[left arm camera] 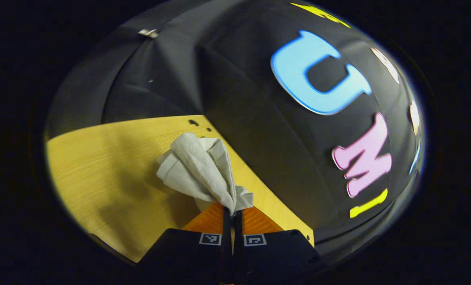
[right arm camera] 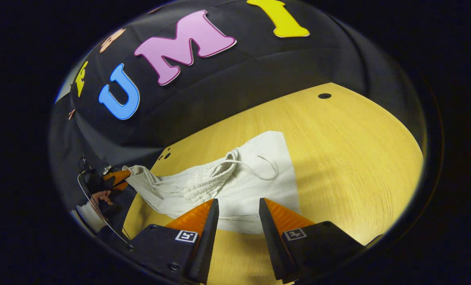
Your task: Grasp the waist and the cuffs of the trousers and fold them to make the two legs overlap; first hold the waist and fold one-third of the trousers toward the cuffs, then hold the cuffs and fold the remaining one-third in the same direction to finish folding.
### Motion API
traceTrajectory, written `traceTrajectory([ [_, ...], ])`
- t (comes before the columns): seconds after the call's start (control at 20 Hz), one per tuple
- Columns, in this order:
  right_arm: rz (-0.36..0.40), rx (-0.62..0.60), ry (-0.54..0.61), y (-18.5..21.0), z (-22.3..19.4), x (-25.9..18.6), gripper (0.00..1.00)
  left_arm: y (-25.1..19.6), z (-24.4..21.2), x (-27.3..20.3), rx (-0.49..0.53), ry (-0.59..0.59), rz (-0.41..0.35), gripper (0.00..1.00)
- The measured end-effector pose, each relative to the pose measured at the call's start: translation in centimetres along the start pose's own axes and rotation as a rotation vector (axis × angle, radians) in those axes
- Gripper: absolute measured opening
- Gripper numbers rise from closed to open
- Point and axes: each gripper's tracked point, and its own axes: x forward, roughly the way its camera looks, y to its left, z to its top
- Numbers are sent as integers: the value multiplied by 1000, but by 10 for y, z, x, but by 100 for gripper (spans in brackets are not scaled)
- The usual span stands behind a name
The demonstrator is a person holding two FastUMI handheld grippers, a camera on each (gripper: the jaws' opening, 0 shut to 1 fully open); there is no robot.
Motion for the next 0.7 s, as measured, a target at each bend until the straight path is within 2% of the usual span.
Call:
traceTrajectory([
  [0.3,-77,106,-45,-52,11,-28,64,-95,-48,9,311,41,-135,6],
  [0.45,-107,126,-60,-73,19,-42,64,-133,-96,12,476,98,-209,6],
  [0.6,-128,130,-77,-88,28,-52,63,-163,-152,8,585,172,-285,6],
  [0.7,-141,136,-87,-99,32,-57,64,-172,-189,0,720,223,-333,6],
])
